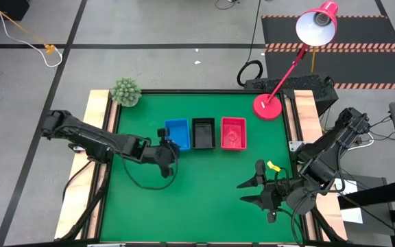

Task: Stack baskets by color
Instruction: Return to Home Position

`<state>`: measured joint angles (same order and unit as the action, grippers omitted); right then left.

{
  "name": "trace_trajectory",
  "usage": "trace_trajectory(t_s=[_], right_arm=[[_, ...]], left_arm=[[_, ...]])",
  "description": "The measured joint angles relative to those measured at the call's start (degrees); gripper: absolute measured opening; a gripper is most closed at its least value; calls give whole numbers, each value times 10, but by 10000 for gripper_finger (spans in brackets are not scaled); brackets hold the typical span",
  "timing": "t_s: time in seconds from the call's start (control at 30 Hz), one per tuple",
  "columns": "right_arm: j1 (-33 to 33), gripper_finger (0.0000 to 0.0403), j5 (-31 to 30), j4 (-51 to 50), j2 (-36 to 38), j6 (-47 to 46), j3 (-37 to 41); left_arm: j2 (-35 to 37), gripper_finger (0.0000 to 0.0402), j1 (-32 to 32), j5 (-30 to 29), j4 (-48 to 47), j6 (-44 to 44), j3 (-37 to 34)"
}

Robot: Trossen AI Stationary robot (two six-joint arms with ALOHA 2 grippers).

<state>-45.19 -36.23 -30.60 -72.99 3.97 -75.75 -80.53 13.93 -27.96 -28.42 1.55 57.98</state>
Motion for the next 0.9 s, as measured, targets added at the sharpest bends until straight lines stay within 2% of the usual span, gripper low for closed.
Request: trace_trajectory(t_s=[0.17,0.3,0.6,0.77,0.9], right_arm=[[0,166,0,-6,0,0,0],[0,138,0,-6,0,0,2],[9,10,3,24,27,19,59],[22,11,4,85,76,41,124],[42,2,17,137,129,62,198]], left_arm=[[50,46,36,-25,0,6,7],[77,6,66,-34,-2,7,6],[108,4,107,-56,3,-17,6],[116,9,108,-56,11,-21,3],[117,7,104,-54,63,-54,-24]])
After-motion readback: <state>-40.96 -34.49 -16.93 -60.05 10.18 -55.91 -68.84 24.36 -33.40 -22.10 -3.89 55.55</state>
